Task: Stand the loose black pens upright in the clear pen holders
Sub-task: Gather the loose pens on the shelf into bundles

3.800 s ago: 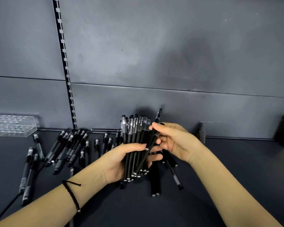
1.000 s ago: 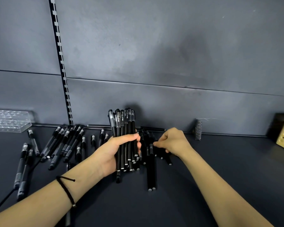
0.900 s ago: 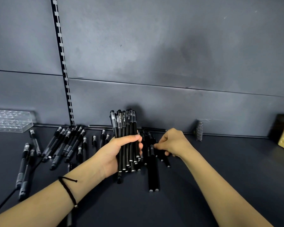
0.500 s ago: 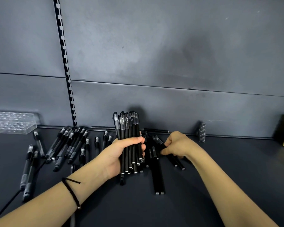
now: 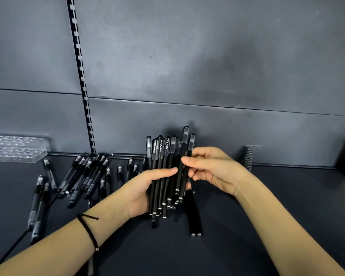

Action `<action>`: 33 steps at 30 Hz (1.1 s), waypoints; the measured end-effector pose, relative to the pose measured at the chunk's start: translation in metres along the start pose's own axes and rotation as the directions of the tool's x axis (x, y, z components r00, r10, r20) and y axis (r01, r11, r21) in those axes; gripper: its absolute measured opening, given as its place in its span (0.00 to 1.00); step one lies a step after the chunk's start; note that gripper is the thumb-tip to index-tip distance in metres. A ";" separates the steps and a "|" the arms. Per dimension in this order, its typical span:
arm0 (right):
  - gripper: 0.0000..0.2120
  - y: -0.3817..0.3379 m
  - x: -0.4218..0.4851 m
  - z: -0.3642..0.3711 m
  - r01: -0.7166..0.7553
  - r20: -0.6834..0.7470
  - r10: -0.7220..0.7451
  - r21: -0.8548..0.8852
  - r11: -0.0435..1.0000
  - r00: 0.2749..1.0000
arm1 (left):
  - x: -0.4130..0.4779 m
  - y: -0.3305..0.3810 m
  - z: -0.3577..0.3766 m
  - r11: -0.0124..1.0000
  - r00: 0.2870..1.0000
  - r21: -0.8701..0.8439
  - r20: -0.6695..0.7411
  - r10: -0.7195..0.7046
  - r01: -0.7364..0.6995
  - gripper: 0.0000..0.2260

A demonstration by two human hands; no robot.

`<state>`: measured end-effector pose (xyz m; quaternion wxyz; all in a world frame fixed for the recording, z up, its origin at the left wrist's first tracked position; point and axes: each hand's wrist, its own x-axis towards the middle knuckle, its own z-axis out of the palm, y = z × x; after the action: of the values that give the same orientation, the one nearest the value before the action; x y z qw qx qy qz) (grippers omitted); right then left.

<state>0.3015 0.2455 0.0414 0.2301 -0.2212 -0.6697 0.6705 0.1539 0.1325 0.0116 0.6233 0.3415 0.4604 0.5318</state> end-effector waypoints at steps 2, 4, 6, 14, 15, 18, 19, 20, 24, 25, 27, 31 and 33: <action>0.03 0.002 0.000 0.001 0.011 -0.030 -0.011 0.007 1.000 0.999 | 0.000 0.000 0.001 1.000 1.000 0.022 -0.007 0.019 -0.019 0.10; 0.04 0.006 0.000 0.004 0.022 -0.037 -0.022 -0.003 1.000 0.999 | 0.000 -0.001 0.003 0.997 0.999 0.050 -0.007 0.053 -0.053 0.08; 0.07 0.009 0.001 0.009 0.039 -0.057 -0.042 -0.053 0.998 0.997 | -0.001 -0.002 0.003 0.993 0.997 0.082 -0.006 0.080 -0.079 0.06; 0.20 0.009 0.002 -0.006 -0.015 -0.284 -0.174 -0.558 0.830 0.943 | 0.006 0.002 -0.006 0.984 0.985 -0.039 -0.038 0.170 -0.171 0.12; 0.23 0.010 0.001 -0.009 -0.095 -0.293 -0.158 -0.691 0.717 0.943 | 0.007 0.003 -0.008 0.975 0.977 -0.073 -0.041 0.209 -0.212 0.15; 0.28 0.015 -0.004 -0.006 -0.264 -0.231 0.128 -0.865 0.428 0.965 | 0.008 0.005 -0.013 0.937 0.953 -0.174 -0.076 0.293 -0.302 0.23; 0.28 0.017 -0.004 -0.002 -0.286 -0.224 0.203 -0.883 0.371 0.953 | 0.008 0.006 -0.014 0.933 0.950 -0.182 -0.084 0.301 -0.312 0.24; 0.28 0.019 -0.004 0.001 -0.295 -0.228 0.225 -0.895 0.335 0.947 | 0.007 0.006 -0.014 0.933 0.950 -0.180 -0.089 0.300 -0.312 0.23; 0.24 0.018 -0.003 -0.001 -0.282 -0.218 0.230 -0.911 0.300 0.949 | 0.006 0.006 -0.014 0.949 0.962 -0.173 -0.116 0.248 -0.265 0.16; 0.21 0.015 -0.004 -0.004 -0.274 -0.195 0.260 -0.909 0.314 0.946 | 0.006 0.006 -0.014 0.952 0.965 -0.176 -0.114 0.235 -0.252 0.15; 0.15 0.012 -0.006 -0.009 -0.256 -0.154 0.292 -0.900 0.352 0.944 | 0.006 0.005 -0.014 0.954 0.970 -0.187 -0.111 0.217 -0.234 0.18; 0.10 0.015 -0.005 -0.016 -0.257 -0.138 0.283 -0.858 0.445 0.949 | 0.006 0.004 -0.012 0.952 0.975 -0.209 -0.070 0.212 -0.223 0.23; 0.09 0.014 -0.003 -0.019 -0.251 -0.137 0.237 -0.788 0.562 0.962 | 0.007 0.003 -0.013 0.961 0.979 -0.188 -0.054 0.196 -0.203 0.20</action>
<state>0.3155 0.2586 0.0277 0.0171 -0.3962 -0.8592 0.3233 0.1410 0.1396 0.0088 0.5887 0.3149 0.3807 0.6398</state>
